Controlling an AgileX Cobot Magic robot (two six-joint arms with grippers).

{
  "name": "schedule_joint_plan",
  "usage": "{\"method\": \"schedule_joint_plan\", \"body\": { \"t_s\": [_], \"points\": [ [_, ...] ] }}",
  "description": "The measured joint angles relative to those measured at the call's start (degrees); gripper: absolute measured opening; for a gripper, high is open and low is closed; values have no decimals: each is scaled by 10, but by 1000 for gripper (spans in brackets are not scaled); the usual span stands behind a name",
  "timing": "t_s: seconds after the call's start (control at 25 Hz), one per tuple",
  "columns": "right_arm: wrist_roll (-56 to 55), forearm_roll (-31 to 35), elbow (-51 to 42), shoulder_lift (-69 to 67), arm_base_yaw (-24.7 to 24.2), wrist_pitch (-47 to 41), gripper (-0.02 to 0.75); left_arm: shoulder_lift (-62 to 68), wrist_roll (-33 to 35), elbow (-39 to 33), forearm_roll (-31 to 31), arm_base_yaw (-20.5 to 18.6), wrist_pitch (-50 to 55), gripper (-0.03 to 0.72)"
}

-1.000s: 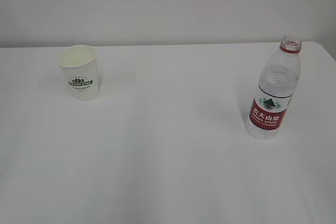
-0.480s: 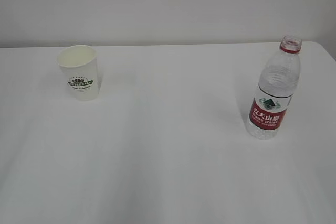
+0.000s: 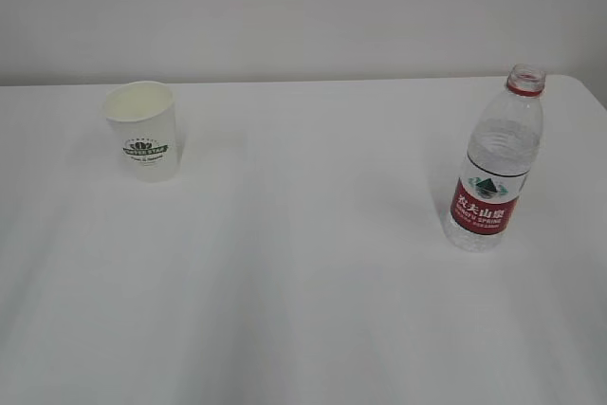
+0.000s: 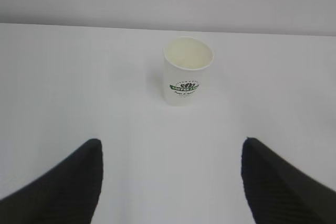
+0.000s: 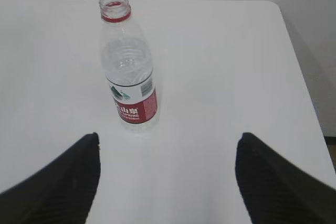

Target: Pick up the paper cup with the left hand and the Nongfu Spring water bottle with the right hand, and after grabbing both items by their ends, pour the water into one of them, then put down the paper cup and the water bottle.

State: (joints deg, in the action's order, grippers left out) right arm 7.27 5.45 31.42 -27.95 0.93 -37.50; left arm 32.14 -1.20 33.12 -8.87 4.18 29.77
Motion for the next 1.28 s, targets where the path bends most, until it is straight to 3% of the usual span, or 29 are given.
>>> {"method": "schedule_joint_plan", "body": {
  "t_s": [0.2,0.72,1.08,1.28],
  "points": [
    [48,48,0,-36,0,44,614,39,0,0,-1,0,-9,591],
    [83,74,0,-114,0,103,599,101,0,0,-1,0,-62,576],
    [225,195,0,-151,0,156,594,144,0,0,-2,0,-120,575],
    [260,227,0,-181,0,176,594,146,0,0,-2,0,-157,574]
  ]
}}
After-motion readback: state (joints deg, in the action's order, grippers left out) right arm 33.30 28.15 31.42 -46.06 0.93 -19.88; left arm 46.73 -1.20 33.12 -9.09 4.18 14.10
